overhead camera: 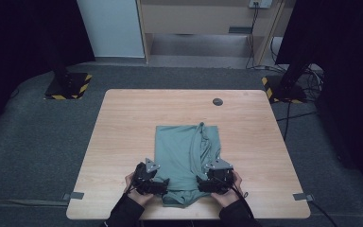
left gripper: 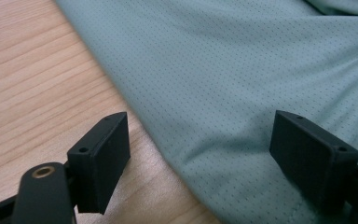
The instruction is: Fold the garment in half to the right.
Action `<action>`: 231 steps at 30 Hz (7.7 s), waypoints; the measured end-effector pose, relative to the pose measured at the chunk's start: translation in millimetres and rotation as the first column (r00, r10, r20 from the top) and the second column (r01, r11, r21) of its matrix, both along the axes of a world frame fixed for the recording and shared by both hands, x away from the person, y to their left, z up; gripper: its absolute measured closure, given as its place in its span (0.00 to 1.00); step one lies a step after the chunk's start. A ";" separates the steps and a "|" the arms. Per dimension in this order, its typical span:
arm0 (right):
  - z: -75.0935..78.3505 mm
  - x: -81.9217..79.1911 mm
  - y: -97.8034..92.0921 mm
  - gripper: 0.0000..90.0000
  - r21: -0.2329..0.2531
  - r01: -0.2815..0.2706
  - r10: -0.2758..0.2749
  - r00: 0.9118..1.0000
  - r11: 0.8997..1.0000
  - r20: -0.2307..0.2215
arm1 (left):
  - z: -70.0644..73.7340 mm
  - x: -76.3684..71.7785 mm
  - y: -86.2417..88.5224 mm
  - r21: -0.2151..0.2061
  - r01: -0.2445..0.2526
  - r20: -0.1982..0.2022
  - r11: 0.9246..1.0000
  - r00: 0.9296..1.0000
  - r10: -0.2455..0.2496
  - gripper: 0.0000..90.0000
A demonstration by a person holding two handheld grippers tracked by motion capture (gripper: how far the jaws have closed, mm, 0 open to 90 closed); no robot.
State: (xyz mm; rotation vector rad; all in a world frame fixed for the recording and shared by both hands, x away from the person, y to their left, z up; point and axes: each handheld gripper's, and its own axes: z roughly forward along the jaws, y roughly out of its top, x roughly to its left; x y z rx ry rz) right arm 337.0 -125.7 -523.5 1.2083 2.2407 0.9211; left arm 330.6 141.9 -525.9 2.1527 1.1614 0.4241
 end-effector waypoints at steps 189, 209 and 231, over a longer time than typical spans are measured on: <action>7.6 102.2 17.5 0.12 0.187 0.181 -0.148 0.973 0.966 -0.179 | -8.1 -3.4 3.4 -0.044 0.058 0.057 0.997 0.997 -0.056 0.17; 20.4 123.4 25.0 0.12 0.307 0.101 -0.052 0.985 0.946 -0.163 | -8.3 -3.1 3.7 -0.044 0.063 0.058 0.997 0.996 -0.060 0.17; 50.0 101.6 -23.3 0.13 0.272 0.035 -0.003 0.993 0.962 -0.117 | 13.5 12.9 20.3 -0.129 0.113 0.034 0.985 0.993 -0.110 0.20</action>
